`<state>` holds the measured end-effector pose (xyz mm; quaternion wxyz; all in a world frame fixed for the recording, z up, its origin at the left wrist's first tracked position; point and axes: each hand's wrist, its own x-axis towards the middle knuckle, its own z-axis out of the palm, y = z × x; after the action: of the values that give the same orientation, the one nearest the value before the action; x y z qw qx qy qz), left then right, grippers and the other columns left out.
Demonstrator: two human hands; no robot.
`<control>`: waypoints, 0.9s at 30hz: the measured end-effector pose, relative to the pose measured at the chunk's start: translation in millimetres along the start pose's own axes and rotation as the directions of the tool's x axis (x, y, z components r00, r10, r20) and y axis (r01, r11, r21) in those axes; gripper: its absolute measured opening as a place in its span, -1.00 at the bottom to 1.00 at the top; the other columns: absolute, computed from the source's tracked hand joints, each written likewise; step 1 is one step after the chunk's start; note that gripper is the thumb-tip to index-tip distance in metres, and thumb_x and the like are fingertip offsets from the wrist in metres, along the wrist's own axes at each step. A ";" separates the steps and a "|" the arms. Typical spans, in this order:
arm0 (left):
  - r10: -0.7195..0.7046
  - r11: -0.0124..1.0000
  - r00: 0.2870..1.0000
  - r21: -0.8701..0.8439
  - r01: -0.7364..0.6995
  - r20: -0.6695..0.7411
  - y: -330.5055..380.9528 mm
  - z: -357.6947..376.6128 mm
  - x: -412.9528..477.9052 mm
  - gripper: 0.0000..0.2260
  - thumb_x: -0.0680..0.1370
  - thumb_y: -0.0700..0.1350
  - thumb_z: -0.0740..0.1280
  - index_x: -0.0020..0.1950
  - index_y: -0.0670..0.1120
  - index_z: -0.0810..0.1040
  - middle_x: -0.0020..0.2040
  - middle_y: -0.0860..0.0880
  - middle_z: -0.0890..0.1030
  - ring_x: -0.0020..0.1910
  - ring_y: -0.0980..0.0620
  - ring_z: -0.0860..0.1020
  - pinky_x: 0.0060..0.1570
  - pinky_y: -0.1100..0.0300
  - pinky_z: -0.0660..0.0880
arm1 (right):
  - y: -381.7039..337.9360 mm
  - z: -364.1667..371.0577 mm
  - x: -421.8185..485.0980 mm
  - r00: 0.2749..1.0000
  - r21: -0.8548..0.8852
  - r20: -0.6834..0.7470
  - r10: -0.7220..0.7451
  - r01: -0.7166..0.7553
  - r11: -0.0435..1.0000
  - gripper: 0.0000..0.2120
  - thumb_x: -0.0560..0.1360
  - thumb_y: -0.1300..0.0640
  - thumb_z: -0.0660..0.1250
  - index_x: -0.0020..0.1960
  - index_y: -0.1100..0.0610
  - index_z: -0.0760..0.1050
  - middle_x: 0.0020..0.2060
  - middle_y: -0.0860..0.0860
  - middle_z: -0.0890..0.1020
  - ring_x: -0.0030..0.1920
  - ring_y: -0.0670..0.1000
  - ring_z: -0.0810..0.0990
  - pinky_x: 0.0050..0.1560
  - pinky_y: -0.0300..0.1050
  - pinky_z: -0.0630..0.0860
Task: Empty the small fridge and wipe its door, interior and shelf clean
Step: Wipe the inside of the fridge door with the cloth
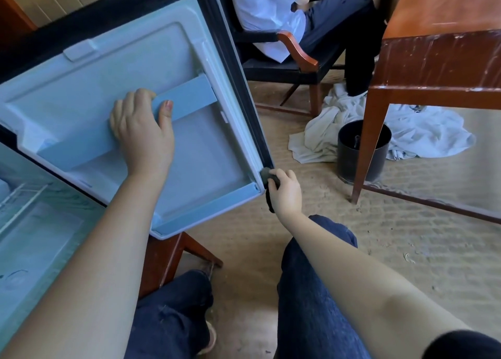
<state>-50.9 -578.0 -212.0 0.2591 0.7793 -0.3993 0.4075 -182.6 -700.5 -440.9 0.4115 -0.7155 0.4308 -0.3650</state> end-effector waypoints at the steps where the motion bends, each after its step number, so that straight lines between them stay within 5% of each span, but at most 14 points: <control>1: -0.002 1.000 1.000 -0.011 0.002 0.009 -0.3 -0.4 1.0 -0.70 0.59 -0.02 0.22 0.07 -0.27 0.52 0.03 -0.28 0.56 0.05 -0.27 0.47 0.06 -0.04 0.25 | 3.8 6.6 0.7 0.999 -0.015 0.041 0.020 -0.019 1.000 -0.81 0.57 0.23 0.24 0.14 0.15 0.55 -0.01 0.07 0.48 -0.17 0.03 0.47 -0.14 -0.13 0.44; 5: 0.019 1.000 1.000 -0.023 -0.019 0.009 -2.0 -2.6 0.6 -0.72 0.59 -0.03 0.23 0.03 -0.26 0.51 0.00 -0.28 0.57 0.01 -0.26 0.47 0.04 -0.03 0.25 | 31.7 28.6 -10.2 0.955 -0.150 0.291 0.056 -0.013 0.989 -0.82 0.54 0.25 0.22 -0.01 0.13 0.59 0.03 0.02 0.46 -0.06 0.06 0.53 -0.01 -0.05 0.50; 8: 0.041 0.999 0.999 -0.019 -0.041 -0.008 -3.8 -4.7 -4.2 -0.73 0.59 -0.03 0.23 -0.01 -0.25 0.50 -0.04 -0.27 0.56 -0.03 -0.25 0.47 0.00 -0.04 0.26 | 32.3 22.9 -15.7 0.985 -0.053 0.149 0.088 -0.081 0.995 -0.84 0.55 0.24 0.25 0.04 0.12 0.58 -0.02 0.01 0.48 -0.11 0.02 0.52 -0.03 -0.05 0.52; 12: 0.032 0.999 0.999 -0.006 -0.032 -0.013 -3.4 -2.1 -3.9 -0.72 0.59 -0.02 0.22 0.00 -0.25 0.51 -0.03 -0.27 0.57 -0.02 -0.25 0.48 0.01 -0.04 0.27 | 11.0 -1.9 5.8 0.992 0.009 -0.040 -0.118 0.119 0.993 -0.92 0.53 0.26 0.32 -0.01 0.19 0.58 -0.10 0.05 0.54 -0.12 0.01 0.53 -0.06 -0.07 0.50; 16: 0.000 1.000 1.000 0.001 0.000 -0.002 0.2 4.3 -0.3 -0.71 0.60 -0.01 0.21 0.04 -0.24 0.52 0.01 -0.25 0.57 0.01 -0.25 0.48 0.05 -0.02 0.25 | -52.3 -37.0 46.9 0.896 0.037 -0.231 -0.379 0.397 0.917 -0.94 0.51 0.29 0.33 -0.04 0.22 0.56 -0.11 0.06 0.56 -0.10 -0.07 0.50 -0.07 -0.30 0.42; 19: 0.001 1.000 1.000 0.019 -0.001 -0.001 -1.2 6.6 1.4 -0.71 0.59 -0.01 0.20 0.05 -0.23 0.52 0.00 -0.24 0.57 0.01 -0.24 0.47 0.05 -0.02 0.25 | -101.1 -62.2 76.6 0.831 0.086 -0.338 -0.442 0.495 0.865 -0.90 0.50 0.30 0.32 -0.01 0.20 0.57 -0.07 0.02 0.57 -0.05 -0.16 0.49 -0.03 -0.34 0.44; 24: 0.002 0.999 0.999 0.045 -0.004 0.047 -0.6 7.7 6.3 -0.78 0.57 -0.06 0.24 0.02 -0.21 0.52 -0.04 -0.24 0.57 -0.02 -0.25 0.49 0.00 0.01 0.23 | -129.6 -79.8 71.5 0.832 0.116 -0.259 -0.491 0.531 0.839 -0.88 0.49 0.27 0.35 0.00 0.14 0.59 -0.06 -0.04 0.58 -0.04 -0.08 0.55 -0.09 -0.35 0.49; 27: 0.002 0.999 0.975 0.038 -0.011 0.222 -0.6 0.1 17.6 -0.80 0.56 -0.16 0.27 0.14 -0.21 0.50 0.08 -0.24 0.55 0.10 -0.24 0.47 0.09 -0.02 0.26 | -131.4 -86.4 55.6 0.838 0.090 -0.167 -0.519 0.537 0.839 -0.89 0.47 0.26 0.38 -0.03 0.12 0.59 -0.07 -0.02 0.60 -0.06 -0.11 0.53 -0.13 -0.42 0.45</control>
<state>-44.2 -585.0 -197.3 0.1963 0.8235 -0.4203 0.3265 -196.7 -737.0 -278.7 0.3113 -0.7508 0.2181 -0.5402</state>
